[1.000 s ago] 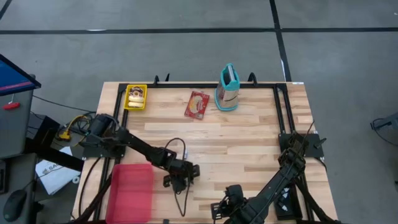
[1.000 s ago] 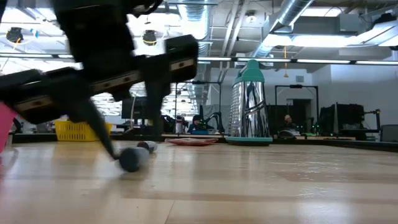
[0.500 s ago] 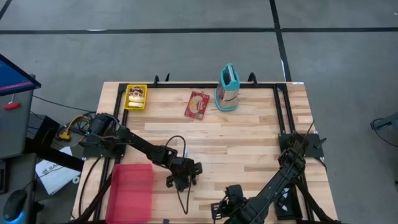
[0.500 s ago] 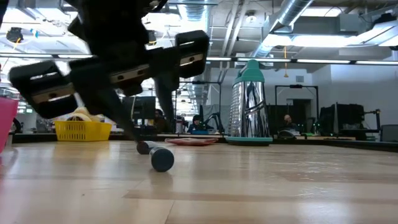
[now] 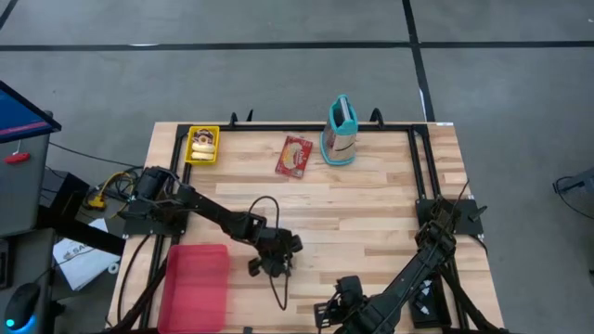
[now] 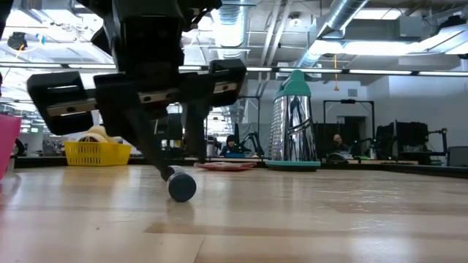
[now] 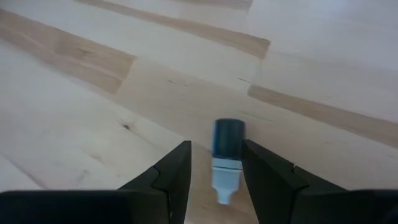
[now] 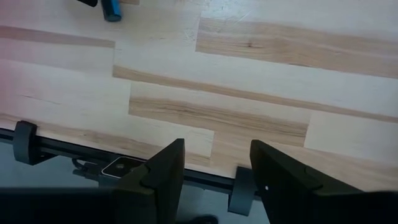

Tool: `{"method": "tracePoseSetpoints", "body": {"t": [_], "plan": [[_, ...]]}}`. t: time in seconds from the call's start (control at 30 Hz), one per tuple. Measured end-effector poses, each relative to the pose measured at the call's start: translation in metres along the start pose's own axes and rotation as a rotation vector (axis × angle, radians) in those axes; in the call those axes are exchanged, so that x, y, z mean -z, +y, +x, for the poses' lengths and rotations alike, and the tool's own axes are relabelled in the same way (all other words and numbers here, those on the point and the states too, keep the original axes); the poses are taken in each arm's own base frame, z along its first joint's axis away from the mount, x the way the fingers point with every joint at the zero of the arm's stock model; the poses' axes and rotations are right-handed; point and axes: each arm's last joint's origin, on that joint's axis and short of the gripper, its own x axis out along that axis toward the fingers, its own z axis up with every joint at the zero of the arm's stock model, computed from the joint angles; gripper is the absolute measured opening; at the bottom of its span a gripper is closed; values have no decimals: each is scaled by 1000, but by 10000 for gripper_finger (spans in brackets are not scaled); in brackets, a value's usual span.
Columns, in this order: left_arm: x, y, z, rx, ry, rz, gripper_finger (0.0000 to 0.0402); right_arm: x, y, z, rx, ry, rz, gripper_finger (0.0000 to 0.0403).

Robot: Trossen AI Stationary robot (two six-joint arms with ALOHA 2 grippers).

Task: Pick & Place Food Item
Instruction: Put the blue food coloring bottle in the black basket

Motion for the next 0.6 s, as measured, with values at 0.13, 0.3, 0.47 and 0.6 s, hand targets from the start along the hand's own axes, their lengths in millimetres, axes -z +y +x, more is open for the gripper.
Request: {"method": "tracePoseSetpoints", "body": {"t": [0.13, 0.3, 0.47, 0.6], "plan": [[1, -2, 0, 17, 5, -9, 134, 0, 1, 0, -3, 2, 2, 175], [5, 2, 0, 31, -11, -66, 134, 0, 0, 0, -2, 2, 1, 175], [11, 3, 5, 40, 1, -82, 134, 0, 1, 0, -3, 2, 1, 175], [18, 1, 13, 63, 16, -96, 134, 1, 1, 0, -8, 7, 3, 175]]}}
